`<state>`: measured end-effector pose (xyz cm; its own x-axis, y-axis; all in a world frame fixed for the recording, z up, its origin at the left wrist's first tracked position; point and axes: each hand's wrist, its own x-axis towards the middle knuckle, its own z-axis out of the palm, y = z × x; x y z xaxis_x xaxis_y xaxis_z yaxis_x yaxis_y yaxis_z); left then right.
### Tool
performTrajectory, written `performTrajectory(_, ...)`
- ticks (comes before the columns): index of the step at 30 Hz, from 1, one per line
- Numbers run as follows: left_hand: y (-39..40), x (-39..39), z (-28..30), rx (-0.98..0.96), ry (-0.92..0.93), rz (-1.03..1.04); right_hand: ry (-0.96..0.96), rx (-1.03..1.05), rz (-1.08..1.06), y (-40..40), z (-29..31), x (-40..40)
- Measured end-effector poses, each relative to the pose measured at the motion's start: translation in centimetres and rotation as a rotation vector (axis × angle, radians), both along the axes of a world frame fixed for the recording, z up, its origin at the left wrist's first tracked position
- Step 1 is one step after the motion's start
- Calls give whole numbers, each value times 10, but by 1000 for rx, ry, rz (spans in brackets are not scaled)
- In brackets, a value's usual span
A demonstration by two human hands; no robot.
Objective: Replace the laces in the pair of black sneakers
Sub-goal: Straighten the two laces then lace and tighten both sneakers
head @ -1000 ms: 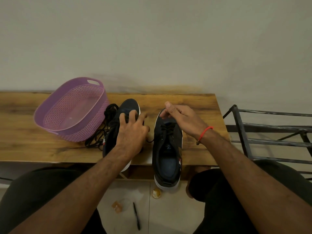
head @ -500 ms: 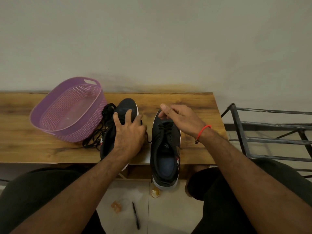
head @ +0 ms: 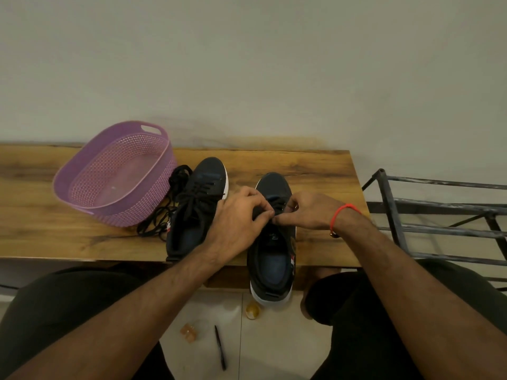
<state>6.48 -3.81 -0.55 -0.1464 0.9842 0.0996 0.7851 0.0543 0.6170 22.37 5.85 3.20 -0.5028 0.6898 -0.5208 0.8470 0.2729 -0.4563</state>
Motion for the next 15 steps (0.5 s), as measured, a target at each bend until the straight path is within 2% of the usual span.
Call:
performTrajectory(3, -2, 4, -1, -81, 59, 23, 37, -40, -49, 0, 5, 2)
performTrajectory(15, 3, 17, -7, -110, 200, 24, 136, -130, -117, 4, 4, 11)
